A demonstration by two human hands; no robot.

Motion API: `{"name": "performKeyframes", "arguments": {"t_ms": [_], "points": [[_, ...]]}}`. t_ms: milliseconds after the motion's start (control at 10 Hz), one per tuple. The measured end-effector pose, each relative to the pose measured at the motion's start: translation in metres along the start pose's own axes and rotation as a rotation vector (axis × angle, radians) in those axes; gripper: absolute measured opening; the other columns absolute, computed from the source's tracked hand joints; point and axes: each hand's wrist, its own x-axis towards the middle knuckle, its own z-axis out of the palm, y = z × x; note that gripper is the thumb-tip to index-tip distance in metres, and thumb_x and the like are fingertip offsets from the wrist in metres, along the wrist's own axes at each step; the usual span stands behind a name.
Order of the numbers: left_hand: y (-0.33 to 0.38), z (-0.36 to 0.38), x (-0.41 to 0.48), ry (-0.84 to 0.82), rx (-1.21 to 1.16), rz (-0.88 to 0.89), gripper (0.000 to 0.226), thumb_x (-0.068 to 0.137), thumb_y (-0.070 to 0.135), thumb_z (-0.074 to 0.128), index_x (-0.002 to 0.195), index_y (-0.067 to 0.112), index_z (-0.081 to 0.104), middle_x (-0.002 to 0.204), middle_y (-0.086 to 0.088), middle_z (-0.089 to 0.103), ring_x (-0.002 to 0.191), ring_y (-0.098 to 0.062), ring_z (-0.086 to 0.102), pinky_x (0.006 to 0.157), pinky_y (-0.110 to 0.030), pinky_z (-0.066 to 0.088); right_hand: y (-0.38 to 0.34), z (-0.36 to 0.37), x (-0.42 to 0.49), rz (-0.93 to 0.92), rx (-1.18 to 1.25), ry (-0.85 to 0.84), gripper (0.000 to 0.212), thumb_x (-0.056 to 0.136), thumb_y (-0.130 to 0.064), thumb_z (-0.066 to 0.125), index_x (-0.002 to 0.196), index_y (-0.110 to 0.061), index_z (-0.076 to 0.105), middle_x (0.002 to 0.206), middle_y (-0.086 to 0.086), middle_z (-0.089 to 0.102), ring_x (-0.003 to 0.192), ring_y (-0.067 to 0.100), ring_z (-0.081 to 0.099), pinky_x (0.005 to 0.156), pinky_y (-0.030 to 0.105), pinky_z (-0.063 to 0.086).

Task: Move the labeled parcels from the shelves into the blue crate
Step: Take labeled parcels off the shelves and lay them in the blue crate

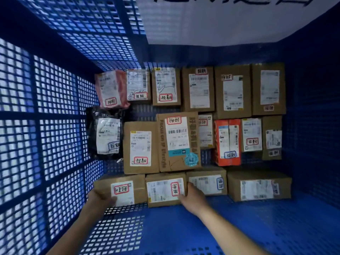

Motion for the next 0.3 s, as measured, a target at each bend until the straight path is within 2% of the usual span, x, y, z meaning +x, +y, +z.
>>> {"name": "performKeyframes", "arguments": {"t_ms": [100,200,300], "points": [[0.005,0.014,0.005,0.076,0.045,-0.006,0.083,0.069,0.015,0.078,0.136,0.001,0.03,0.12,-0.022,0.062,0.107,-0.038,0.061,0.092,-0.05,0.05,0.006,0.008,0.006,-0.045,-0.08,0.045,0.038,0.088,-0.035,0.055,0.125,-0.028,0.05,0.122,0.0,0.062,0.112,0.023,0.06,0.094,0.04,0.05],[0.022,0.032,-0.013,0.119,0.08,-0.057,0.106,0.072,0.022,0.076,0.15,0.004,0.008,0.144,-0.031,0.037,0.127,-0.047,0.045,0.105,-0.054,0.042,-0.007,-0.003,-0.013,-0.046,-0.059,0.072,0.039,0.09,-0.032,0.054,0.128,-0.027,0.049,0.125,0.001,0.061,0.112,0.023,0.059,0.095,0.037,0.049],[0.054,0.052,-0.047,0.09,0.102,0.043,0.083,0.077,0.025,0.075,0.143,0.002,0.029,0.143,-0.025,0.041,0.125,-0.041,0.048,0.106,-0.049,0.042,-0.022,-0.026,-0.045,-0.037,0.043,0.119,0.04,0.093,-0.032,0.056,0.13,-0.02,0.049,0.129,0.001,0.06,0.116,0.024,0.058,0.091,0.028,0.047]]}}
